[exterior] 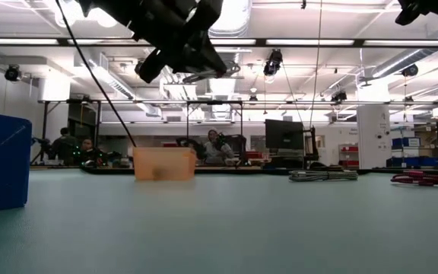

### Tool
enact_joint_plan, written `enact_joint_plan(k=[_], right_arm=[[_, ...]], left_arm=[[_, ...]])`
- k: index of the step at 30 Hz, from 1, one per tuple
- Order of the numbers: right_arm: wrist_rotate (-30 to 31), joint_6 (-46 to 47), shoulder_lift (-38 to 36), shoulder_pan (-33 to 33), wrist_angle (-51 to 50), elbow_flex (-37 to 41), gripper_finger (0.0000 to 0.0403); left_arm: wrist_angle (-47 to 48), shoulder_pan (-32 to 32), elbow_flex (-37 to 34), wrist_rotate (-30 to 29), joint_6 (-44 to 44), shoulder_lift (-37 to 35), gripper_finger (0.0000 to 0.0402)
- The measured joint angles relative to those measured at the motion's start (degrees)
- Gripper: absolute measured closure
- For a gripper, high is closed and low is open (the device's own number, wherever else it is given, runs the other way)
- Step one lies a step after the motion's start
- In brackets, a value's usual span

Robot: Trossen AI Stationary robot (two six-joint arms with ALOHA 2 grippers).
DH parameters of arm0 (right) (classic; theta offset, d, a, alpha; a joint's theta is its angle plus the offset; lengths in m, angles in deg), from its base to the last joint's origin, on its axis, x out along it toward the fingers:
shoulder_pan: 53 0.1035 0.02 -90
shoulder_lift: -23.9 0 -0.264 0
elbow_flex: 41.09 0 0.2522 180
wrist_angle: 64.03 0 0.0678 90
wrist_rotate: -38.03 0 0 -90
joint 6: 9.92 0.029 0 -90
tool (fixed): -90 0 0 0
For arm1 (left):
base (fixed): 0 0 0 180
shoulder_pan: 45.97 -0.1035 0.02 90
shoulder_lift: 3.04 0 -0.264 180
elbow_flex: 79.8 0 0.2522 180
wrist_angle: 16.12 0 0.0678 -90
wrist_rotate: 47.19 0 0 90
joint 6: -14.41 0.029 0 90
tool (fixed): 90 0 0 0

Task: Pick and place USB-C Cables
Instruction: Put the white charger cable into the orange bin

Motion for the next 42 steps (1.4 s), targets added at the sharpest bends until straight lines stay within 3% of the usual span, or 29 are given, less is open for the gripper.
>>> enact_joint_plan(k=[17, 26, 42], right_arm=[[0.0, 0.9, 0.0, 0.0, 0.4, 0.0, 0.0394], [0.0, 0.9, 0.0, 0.0, 0.3, 0.0, 0.0394], [0.1, 0.9, 0.0, 0.0, 0.2, -0.1, 0.0394]], left_arm=[[9.4, -19.8, 0.2, 2.5, -1.7, -1.6, 0.0369], [11.7, -28.7, 0.2, 7.4, -3.9, -1.7, 0.0369], [17.6, -32.1, 0.7, 13.2, -6.4, -1.6, 0.0369]])
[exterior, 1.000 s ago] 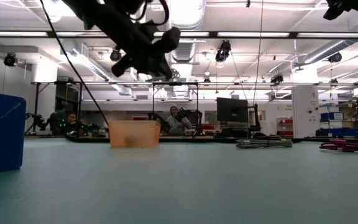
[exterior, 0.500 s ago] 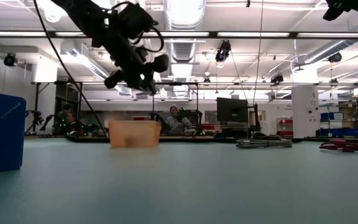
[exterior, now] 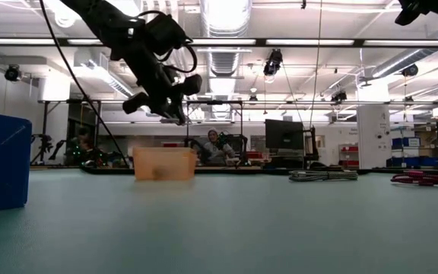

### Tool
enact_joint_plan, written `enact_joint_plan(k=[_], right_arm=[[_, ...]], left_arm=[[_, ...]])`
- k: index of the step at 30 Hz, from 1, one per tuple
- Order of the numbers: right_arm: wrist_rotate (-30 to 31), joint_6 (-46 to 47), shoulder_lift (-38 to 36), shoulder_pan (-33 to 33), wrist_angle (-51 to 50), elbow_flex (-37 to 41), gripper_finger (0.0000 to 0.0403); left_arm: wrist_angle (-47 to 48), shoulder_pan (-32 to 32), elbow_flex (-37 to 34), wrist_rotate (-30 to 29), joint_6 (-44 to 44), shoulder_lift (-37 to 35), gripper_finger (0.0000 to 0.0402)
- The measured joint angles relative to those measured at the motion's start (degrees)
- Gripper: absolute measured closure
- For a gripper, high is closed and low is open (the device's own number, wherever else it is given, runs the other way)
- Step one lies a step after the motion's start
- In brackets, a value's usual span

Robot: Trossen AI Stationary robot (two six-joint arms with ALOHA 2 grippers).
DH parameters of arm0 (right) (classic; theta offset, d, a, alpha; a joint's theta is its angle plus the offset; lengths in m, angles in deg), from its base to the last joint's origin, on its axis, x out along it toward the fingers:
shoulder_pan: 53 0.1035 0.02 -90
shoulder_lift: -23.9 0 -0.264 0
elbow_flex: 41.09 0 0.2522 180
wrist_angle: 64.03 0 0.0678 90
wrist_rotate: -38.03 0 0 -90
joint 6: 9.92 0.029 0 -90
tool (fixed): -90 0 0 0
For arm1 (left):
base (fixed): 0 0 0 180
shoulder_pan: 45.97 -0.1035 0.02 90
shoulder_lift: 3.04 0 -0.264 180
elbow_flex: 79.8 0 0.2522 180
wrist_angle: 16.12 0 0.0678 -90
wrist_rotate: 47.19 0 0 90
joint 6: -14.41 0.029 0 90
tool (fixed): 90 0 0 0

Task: Pick and place USB-C Cables
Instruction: Put the white charger cable into the orange bin

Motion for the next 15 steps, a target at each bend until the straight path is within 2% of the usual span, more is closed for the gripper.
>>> enact_joint_plan(k=[6, 13, 15], right_arm=[[0.0, -0.3, 0.0, 0.0, 0.0, 0.0, 0.0394], [0.0, 0.6, 0.0, 0.0, 0.2, 0.0, 0.0394], [0.0, 0.6, 0.0, 0.0, 0.2, 0.0, 0.0394]], left_arm=[[0.3, 0.0, 0.1, 0.1, 0.0, 0.1, 0.0369], [8.1, -0.1, 0.1, -0.8, -2.9, -0.6, 0.0369], [7.4, 0.0, 0.3, -0.8, -3.3, -1.4, 0.0369]])
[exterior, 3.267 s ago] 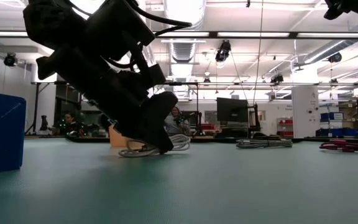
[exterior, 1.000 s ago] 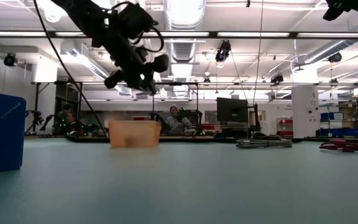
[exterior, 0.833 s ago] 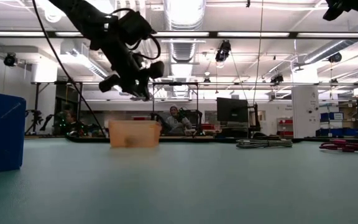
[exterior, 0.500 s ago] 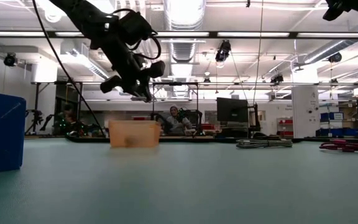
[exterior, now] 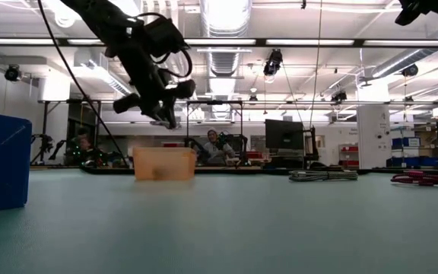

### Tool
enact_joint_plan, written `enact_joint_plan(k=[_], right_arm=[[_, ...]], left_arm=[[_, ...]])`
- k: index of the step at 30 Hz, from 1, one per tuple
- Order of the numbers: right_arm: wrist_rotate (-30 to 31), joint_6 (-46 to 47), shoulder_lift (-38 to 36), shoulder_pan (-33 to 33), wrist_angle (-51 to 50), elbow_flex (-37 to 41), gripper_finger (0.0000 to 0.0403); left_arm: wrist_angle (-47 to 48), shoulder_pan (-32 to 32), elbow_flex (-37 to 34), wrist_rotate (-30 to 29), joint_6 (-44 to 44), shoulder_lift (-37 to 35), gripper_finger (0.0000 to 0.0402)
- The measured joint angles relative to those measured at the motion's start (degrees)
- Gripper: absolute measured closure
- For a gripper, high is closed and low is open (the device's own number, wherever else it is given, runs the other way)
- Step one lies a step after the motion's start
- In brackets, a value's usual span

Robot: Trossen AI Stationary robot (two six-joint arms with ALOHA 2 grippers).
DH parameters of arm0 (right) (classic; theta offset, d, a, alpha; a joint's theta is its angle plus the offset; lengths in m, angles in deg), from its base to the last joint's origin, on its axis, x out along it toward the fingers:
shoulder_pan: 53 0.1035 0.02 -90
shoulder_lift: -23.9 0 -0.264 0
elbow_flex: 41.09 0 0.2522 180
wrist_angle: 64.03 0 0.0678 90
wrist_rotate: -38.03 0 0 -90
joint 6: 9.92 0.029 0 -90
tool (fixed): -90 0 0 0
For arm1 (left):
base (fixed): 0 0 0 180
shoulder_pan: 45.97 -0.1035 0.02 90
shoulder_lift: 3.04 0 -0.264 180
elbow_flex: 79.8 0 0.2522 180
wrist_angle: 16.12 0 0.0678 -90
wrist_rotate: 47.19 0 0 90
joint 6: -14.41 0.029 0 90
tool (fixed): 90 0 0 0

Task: Pick and place USB-C Cables
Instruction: Put the white charger cable into the orange bin

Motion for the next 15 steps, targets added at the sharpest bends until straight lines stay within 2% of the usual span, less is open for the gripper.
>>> enact_joint_plan(k=[5, 11, 15], right_arm=[[0.3, 0.0, 0.0, 0.0, -0.1, 0.0, 0.0394], [2.9, -0.2, 0.3, 0.0, -0.2, 0.0, 0.0394], [2.9, -0.5, 0.3, 0.0, -0.1, 0.0, 0.0394]], left_arm=[[1.9, 0.9, 3.1, -0.3, 0.7, -0.5, 0.0369], [12.4, 1.9, 10.2, -4.2, 2.3, 1.2, 0.0369], [17.5, 1.8, 12.1, -4.7, 2.3, 3.0, 0.0369]])
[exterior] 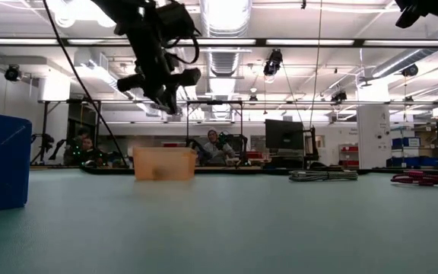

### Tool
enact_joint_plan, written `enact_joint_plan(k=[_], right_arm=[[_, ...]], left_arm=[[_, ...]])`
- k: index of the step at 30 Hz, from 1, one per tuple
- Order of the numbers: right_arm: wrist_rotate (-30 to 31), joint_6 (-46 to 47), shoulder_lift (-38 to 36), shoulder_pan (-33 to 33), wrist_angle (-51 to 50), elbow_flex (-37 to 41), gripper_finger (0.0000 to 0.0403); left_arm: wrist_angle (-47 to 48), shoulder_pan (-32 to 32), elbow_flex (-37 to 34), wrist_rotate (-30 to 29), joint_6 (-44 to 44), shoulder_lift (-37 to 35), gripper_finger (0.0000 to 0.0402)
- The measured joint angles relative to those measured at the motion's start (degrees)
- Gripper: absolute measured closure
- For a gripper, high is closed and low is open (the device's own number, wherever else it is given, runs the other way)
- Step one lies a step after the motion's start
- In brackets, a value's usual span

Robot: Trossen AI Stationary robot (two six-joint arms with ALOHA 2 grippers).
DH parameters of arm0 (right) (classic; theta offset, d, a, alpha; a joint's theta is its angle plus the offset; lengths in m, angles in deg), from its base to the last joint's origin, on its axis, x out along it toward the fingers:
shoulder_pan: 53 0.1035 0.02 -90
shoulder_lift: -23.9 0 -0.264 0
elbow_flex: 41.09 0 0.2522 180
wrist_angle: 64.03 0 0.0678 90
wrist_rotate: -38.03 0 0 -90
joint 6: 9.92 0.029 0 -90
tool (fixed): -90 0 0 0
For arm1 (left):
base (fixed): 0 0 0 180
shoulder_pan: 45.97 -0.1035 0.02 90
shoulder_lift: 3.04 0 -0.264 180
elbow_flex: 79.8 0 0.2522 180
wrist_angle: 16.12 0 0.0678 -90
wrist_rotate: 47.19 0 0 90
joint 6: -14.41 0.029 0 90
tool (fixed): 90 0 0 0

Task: Pick and place USB-C Cables
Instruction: Put the white charger cable into the orange bin

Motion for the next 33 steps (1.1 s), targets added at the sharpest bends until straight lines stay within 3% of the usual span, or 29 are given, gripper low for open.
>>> enact_joint_plan(k=[6, 13, 21, 33], right_arm=[[0.0, 0.4, 0.0, 0.0, 0.0, 0.0, 0.0394], [0.0, -0.1, 0.0, 0.0, 0.0, 0.0, 0.0394], [0.0, 0.9, 0.0, 0.0, -4.9, -2.5, 0.0394], [0.0, 2.5, 0.1, 0.0, -17.7, -8.6, 0.0394]], left_arm=[[1.3, -0.7, 0.4, -0.1, 0.1, 2.2, 0.0369], [13.0, -0.7, 7.7, -2.5, 0.1, 3.9, 0.0369], [12.8, -0.9, 6.5, -2.8, -1.1, 4.0, 0.037], [4.4, -0.9, 3.8, -2.7, -2.0, 4.1, 0.037]])
